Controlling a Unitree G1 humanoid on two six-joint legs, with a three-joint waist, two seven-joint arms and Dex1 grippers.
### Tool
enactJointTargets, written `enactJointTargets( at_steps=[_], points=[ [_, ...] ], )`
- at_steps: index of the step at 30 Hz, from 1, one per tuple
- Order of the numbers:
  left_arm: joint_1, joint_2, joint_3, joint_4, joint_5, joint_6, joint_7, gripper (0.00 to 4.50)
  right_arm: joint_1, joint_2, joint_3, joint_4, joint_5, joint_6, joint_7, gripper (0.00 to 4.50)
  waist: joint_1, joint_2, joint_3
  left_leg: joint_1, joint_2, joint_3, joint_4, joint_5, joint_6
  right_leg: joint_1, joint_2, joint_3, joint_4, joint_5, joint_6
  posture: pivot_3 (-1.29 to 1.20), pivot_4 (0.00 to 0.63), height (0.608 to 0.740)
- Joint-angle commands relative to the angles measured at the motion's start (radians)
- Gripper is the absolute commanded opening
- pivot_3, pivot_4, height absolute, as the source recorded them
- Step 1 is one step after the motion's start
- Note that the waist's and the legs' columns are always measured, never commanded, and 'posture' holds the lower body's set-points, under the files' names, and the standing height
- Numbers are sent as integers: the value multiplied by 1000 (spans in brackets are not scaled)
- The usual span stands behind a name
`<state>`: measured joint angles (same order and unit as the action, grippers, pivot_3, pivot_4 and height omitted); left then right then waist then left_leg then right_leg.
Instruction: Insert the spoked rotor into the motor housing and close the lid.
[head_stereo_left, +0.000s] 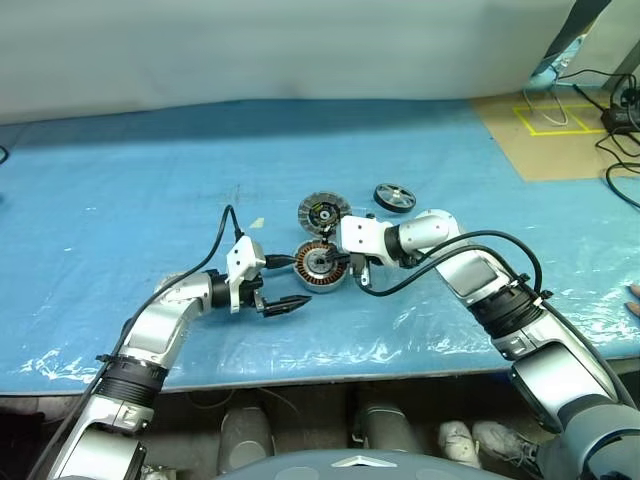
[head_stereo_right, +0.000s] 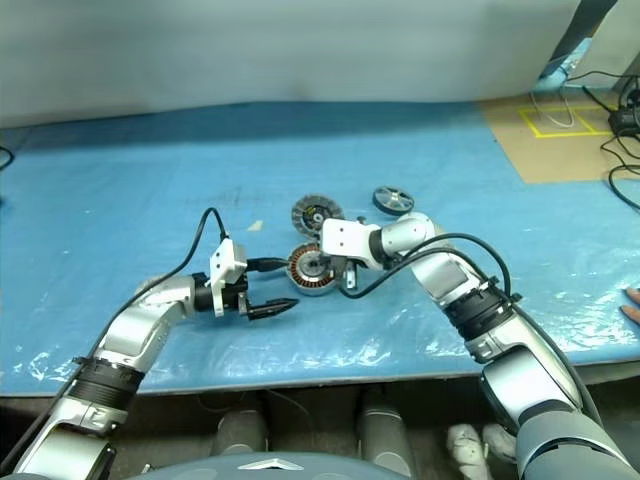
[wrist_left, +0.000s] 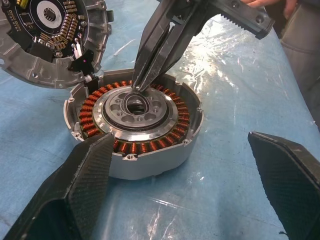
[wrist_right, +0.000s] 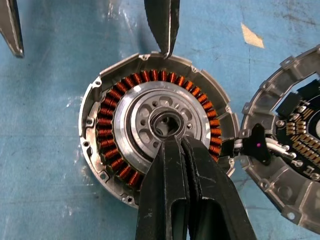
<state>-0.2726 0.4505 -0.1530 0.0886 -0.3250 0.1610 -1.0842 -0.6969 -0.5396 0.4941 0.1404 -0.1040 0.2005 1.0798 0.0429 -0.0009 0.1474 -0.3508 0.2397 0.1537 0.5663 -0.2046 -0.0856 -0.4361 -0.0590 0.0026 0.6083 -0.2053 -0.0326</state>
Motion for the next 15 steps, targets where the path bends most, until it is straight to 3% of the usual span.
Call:
enactJointTargets(
  at_steps=[1,3,6,15],
  points=[
    [-4,1,4,-38,-1,-2,6,4500,-24,11,-13,-25,-3,-24,17,612,0,0,0,0,0,0,0,0,0,0,0,0,0,0,0,0,150,740],
    [-5,1,4,-37,-1,-1,7,4500,-29,23,-20,-29,0,-16,18,1227,-2,0,0,0,0,0,-1,0,0,0,0,0,0,0,0,0,150,740],
    [-8,-1,3,-34,-1,0,11,4500,-38,54,-50,-42,46,31,35,1227,-2,0,0,0,0,0,-1,0,0,-1,1,0,0,0,0,0,150,740],
    [-18,-8,-2,-19,8,-9,12,4500,-60,49,-8,32,-43,-57,19,1227,0,0,0,0,0,0,0,0,0,-1,0,0,0,0,0,0,150,740]
  ],
)
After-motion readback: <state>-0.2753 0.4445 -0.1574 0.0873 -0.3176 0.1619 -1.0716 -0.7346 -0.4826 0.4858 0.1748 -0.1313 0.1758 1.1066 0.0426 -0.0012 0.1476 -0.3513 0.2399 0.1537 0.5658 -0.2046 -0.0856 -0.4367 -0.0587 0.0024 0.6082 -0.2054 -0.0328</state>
